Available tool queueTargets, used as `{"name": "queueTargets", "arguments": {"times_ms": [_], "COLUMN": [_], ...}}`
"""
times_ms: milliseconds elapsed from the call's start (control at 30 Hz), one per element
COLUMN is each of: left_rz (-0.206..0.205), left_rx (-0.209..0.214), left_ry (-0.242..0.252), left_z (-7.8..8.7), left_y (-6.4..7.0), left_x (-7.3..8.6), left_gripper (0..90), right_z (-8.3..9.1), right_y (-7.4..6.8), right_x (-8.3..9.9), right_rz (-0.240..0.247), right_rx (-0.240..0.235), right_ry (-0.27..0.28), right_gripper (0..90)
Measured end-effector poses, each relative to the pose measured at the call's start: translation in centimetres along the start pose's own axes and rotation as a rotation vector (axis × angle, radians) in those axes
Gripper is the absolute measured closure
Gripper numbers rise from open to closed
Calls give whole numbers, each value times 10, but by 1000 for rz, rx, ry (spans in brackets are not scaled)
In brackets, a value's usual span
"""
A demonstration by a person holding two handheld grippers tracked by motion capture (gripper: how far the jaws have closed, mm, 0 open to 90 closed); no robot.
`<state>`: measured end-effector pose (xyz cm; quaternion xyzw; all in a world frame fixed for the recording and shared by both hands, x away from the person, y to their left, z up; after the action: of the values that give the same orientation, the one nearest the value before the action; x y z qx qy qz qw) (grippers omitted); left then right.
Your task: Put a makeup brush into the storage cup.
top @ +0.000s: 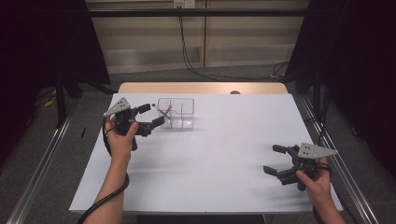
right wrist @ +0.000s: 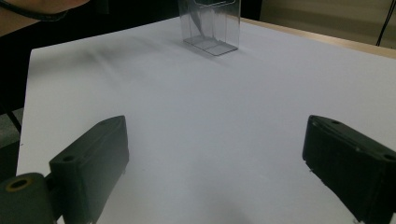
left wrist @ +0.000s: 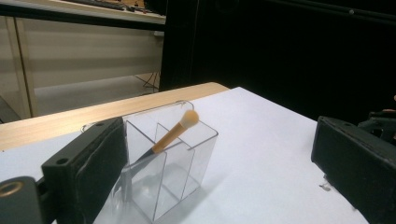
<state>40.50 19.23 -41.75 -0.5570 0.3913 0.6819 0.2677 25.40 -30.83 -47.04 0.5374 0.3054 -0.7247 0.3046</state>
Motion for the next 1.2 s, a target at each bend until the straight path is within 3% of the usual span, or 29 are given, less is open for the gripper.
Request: {"name": "queueTargets", "arguments": {"times_ms": [1200], "left_rz": [-11], "left_rx": [32], "left_ry": [-26], "left_z": [39], "left_y": [14], "left_x": [28], "left_gripper": [38], "right_z": [0], "right_y": [0], "right_x": [-1], "right_rz": [7], "right_rx": [0], "right_ry": [3], "right_gripper": [70]}}
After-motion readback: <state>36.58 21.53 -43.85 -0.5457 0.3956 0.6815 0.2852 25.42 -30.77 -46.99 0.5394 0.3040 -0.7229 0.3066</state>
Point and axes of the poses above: each handheld gripper's, and its own axes: z roughly backward along the jaws, x roughly out of its underside, y roughly to its right, the point moved 2 cm from there along -z, roughly forward along the jaws, and after that the axes turned 6 degrees about y, right-handed, at the moved point
